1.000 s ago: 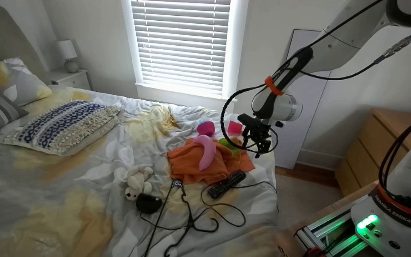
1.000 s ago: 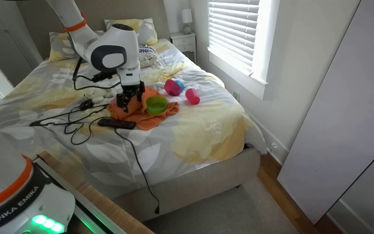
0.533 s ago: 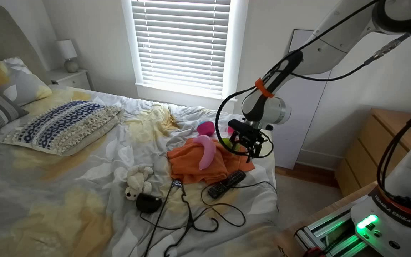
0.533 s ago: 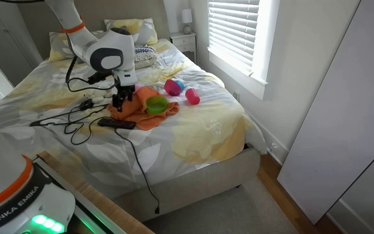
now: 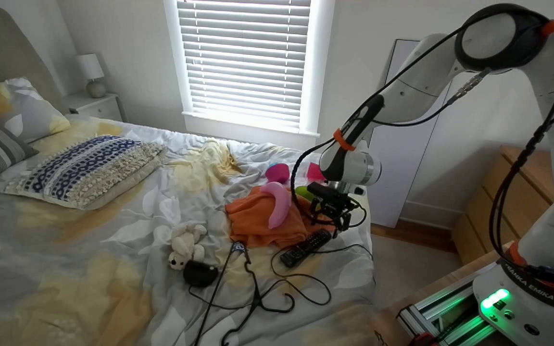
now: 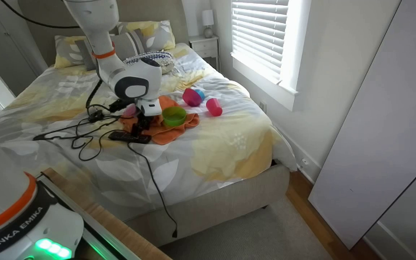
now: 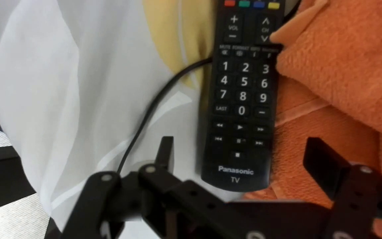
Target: Move the remote to the right
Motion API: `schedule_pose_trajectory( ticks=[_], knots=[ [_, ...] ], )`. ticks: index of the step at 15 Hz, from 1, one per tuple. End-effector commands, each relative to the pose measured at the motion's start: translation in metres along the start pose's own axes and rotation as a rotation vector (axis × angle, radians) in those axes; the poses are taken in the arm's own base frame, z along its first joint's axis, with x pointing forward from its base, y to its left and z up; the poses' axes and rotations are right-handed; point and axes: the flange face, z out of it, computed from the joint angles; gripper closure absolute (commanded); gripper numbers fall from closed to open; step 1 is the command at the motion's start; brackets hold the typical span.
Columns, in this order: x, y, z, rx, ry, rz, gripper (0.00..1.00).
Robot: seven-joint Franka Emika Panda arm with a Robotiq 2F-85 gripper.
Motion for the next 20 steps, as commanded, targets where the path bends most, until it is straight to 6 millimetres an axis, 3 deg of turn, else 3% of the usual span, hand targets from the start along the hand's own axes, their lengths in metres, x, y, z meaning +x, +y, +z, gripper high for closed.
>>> schedule_pose_trajectory(
  ticks=[1, 4, 6, 8, 12, 15, 20],
  knots=[
    [0.006, -0.009, 0.021, 0.002, -0.079, -0.044, 0.0],
    [0.005, -0.012, 0.029, -0.002, -0.124, -0.083, 0.18],
    [0.003, -0.014, 0.033, -0.013, -0.148, -0.099, 0.38],
    [0.003, -0.016, 0.036, -0.025, -0.169, -0.107, 0.43],
    [0.003, -0.017, 0.037, -0.031, -0.201, -0.113, 0.67],
    [-0.001, -0.01, 0.023, -0.027, -0.224, -0.102, 0.67],
    [-0.01, 0.003, -0.04, 0.042, -0.211, -0.03, 0.67]
  ],
)
